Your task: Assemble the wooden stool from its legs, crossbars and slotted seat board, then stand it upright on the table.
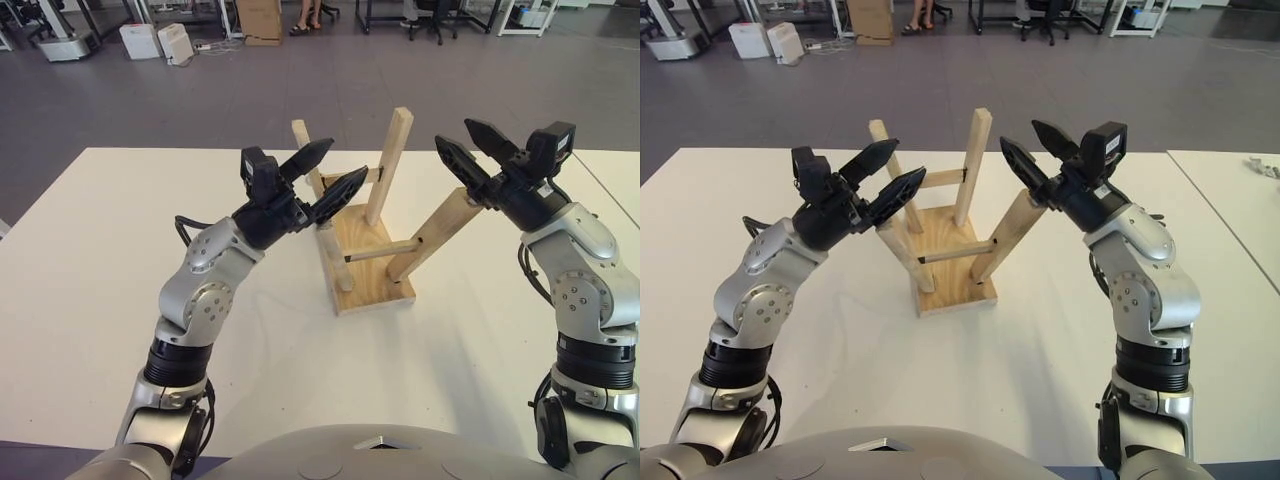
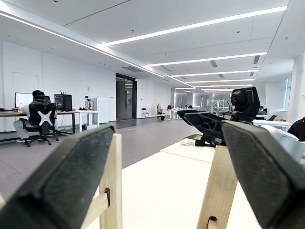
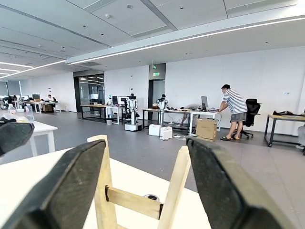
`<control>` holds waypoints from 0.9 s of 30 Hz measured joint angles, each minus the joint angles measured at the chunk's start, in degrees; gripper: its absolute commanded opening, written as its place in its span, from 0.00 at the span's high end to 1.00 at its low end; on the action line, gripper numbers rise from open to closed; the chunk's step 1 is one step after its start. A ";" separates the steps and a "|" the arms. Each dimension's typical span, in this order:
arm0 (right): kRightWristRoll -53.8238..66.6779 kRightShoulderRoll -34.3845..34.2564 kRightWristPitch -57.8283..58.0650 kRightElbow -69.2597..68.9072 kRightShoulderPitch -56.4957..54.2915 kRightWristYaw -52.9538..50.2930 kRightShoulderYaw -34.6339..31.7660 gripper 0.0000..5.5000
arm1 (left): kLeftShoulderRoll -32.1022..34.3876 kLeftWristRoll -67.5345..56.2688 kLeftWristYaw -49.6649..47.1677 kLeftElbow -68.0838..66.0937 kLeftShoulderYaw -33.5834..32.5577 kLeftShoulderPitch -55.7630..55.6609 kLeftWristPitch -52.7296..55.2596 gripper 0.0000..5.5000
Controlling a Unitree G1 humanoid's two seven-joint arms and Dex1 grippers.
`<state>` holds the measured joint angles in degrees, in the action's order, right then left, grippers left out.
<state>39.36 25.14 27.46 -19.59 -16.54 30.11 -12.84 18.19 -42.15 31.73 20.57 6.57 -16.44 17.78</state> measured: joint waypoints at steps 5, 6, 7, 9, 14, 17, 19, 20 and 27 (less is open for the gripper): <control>10.36 -1.35 4.17 6.94 -3.02 -2.54 -7.63 0.42 | 4.07 -4.70 -3.63 1.16 -9.82 -3.68 6.10 0.25; 10.13 -0.73 4.04 10.26 -4.47 -3.08 -8.69 0.42 | 5.08 -7.59 -4.85 0.56 -14.19 -5.79 6.85 0.25; 7.76 0.41 3.53 13.22 -5.35 -2.55 -7.56 0.42 | 6.18 -9.89 -5.35 0.09 -17.75 -7.36 7.02 0.25; -1.20 3.84 1.78 20.71 -5.15 1.51 -0.38 0.42 | 8.65 -11.99 -5.50 -1.58 -23.77 -7.53 7.25 0.25; -7.61 1.18 0.36 24.15 1.70 18.13 17.30 0.42 | 12.76 2.70 -2.74 -12.71 -21.16 8.02 4.72 0.25; -5.78 1.80 2.09 10.27 7.22 23.08 23.04 0.42 | 15.43 12.57 0.30 -15.46 -16.82 18.10 1.58 0.25; -8.22 4.16 1.95 4.21 13.01 23.09 25.21 0.42 | 17.67 16.37 2.85 -15.85 -16.18 24.04 0.07 0.25; -8.62 5.46 1.98 3.45 14.82 22.87 24.49 0.42 | 18.84 18.01 3.66 -15.75 -16.12 25.55 -0.35 0.25; -14.05 11.59 -5.39 23.01 13.38 20.11 13.04 0.42 | 32.49 22.51 18.90 -4.52 -17.26 40.76 -1.73 0.25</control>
<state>25.32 36.72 22.08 3.42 -3.16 50.22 0.20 50.68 -19.64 50.64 16.05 -10.69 24.32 16.04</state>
